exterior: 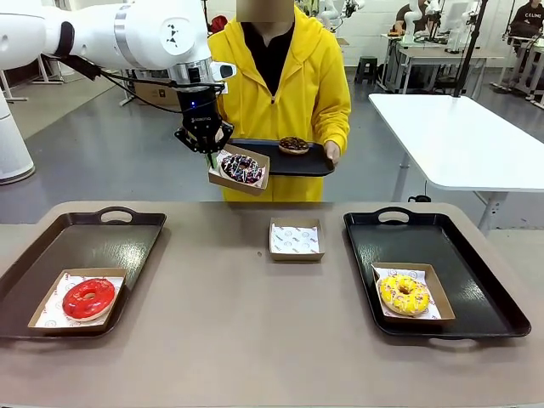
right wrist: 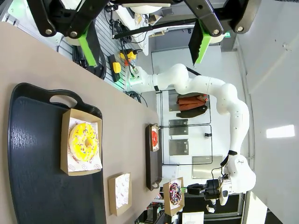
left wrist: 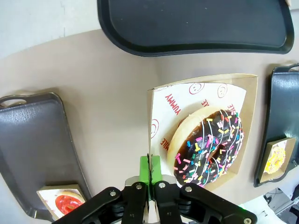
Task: Individually package the donuts and arrange them on the tray.
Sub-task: Place the picked Paper togo box on the Handle tray while simultaneously picking up another Paper togo box from the table with the other hand.
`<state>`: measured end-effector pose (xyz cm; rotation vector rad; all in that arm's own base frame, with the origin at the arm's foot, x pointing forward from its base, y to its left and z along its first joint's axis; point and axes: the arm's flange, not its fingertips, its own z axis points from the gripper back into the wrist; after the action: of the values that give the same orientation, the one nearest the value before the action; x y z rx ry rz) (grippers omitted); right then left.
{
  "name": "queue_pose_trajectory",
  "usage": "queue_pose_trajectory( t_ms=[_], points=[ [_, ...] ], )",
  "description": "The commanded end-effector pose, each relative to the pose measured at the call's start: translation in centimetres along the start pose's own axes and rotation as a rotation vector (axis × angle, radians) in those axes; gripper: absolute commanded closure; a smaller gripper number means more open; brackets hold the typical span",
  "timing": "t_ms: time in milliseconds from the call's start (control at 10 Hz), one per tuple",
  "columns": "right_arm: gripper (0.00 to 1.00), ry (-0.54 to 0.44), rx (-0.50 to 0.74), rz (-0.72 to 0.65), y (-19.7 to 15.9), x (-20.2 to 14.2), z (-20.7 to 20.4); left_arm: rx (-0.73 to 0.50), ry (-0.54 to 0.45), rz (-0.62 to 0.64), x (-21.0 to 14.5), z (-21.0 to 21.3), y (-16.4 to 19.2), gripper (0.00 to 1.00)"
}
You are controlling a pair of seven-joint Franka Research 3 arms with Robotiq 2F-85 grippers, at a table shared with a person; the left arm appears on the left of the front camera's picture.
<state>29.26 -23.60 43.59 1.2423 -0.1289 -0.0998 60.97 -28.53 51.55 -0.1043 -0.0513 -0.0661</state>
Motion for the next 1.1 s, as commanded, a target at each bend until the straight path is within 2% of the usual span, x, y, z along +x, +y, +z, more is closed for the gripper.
queue_pose_trajectory(
  t_ms=[0, 400, 600, 800, 1000],
  points=[
    [0.0, -0.011, 0.014, -0.011, 0.4, -0.2, -0.2, -0.006, -0.005, -0.007, -0.6, 0.0, 0.3, 1.0],
    [0.0, -0.011, 0.014, -0.011, 0.4, -0.2, -0.2, -0.006, -0.005, -0.007, -0.6, 0.0, 0.3, 1.0],
    [0.0, -0.012, -0.056, -0.009, 1.0, 0.4, -1.2, 0.0, 0.0, 0.0, 0.0, 0.0, 0.0, 0.99],
    [0.0, -0.002, -0.174, 0.074, 6.2, 2.0, -5.1, -0.035, 0.02, -0.034, 0.2, 2.7, 4.2, 0.99],
    [0.0, 0.034, -0.284, 0.104, 11.1, 3.9, -9.9, 0.006, -0.002, -0.051, -1.2, 4.6, 9.5, 0.99]
  ],
)
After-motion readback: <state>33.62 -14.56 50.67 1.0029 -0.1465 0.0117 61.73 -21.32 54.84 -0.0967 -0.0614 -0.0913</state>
